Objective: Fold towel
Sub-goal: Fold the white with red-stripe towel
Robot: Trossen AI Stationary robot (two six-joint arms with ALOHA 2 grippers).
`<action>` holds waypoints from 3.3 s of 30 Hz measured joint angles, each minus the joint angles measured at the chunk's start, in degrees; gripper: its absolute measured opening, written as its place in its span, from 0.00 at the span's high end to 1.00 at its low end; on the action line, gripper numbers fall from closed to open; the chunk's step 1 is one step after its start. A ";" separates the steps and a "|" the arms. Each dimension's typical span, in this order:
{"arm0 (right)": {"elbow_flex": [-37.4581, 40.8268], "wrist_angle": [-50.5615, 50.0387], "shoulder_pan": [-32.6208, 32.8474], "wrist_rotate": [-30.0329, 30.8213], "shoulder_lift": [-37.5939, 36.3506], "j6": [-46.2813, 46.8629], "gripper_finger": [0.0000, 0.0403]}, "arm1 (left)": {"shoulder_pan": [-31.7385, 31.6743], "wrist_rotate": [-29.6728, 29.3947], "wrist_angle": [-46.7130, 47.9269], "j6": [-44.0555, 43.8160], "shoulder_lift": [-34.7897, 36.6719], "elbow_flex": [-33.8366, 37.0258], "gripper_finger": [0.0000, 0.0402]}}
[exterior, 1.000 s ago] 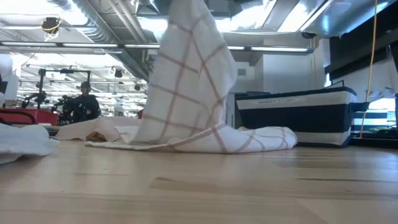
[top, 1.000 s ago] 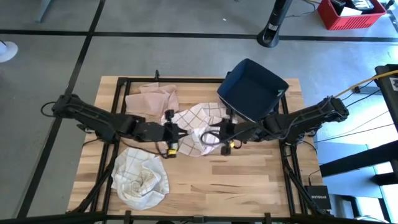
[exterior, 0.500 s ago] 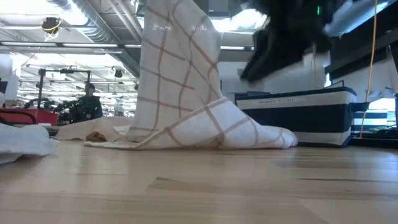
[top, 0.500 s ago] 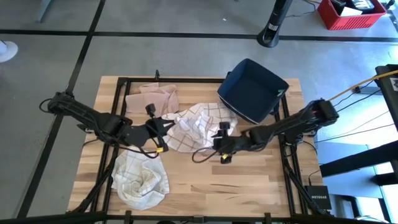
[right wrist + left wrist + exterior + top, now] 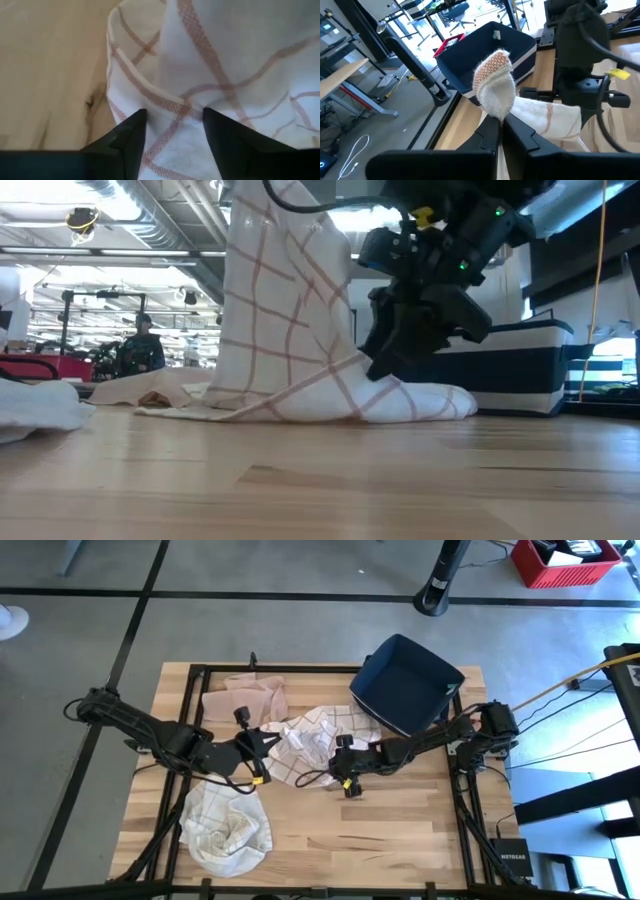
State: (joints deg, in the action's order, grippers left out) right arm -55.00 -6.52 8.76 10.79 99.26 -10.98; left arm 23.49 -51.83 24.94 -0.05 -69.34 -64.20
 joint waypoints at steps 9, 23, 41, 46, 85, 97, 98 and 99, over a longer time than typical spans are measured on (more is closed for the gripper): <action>-3.98 -16.21 5.56 7.32 -1.33 3.38 0.95 | 0.90 -0.46 1.83 0.03 0.17 0.00 0.98; -7.59 -35.60 24.73 9.08 -6.07 34.16 0.94 | 6.82 -19.57 10.99 -7.00 5.59 -0.01 0.97; -6.16 -26.94 21.64 14.43 -5.95 32.66 0.95 | 1.79 3.97 11.92 -14.37 -0.64 0.13 0.92; -6.16 -20.96 19.64 16.60 -4.66 26.74 0.95 | -3.80 14.49 10.97 -14.75 -8.29 0.13 0.76; -6.19 -10.95 15.95 17.13 2.05 16.98 0.95 | -17.01 52.17 4.47 -8.72 -35.36 0.17 0.64; -6.19 -10.45 15.95 17.11 2.05 16.72 0.95 | -15.34 42.08 6.83 -6.01 -24.55 0.15 0.97; -6.19 -10.45 15.95 17.11 2.03 16.72 0.95 | -14.87 39.26 7.39 -6.55 -23.08 0.15 0.98; -6.19 -10.41 15.95 17.11 2.03 16.70 0.95 | -14.34 36.49 8.45 -7.07 -21.40 0.15 0.99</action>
State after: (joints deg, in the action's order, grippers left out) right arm -61.19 -16.93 24.71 27.90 101.30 5.72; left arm 9.15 -15.35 33.39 -7.12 -90.74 -64.05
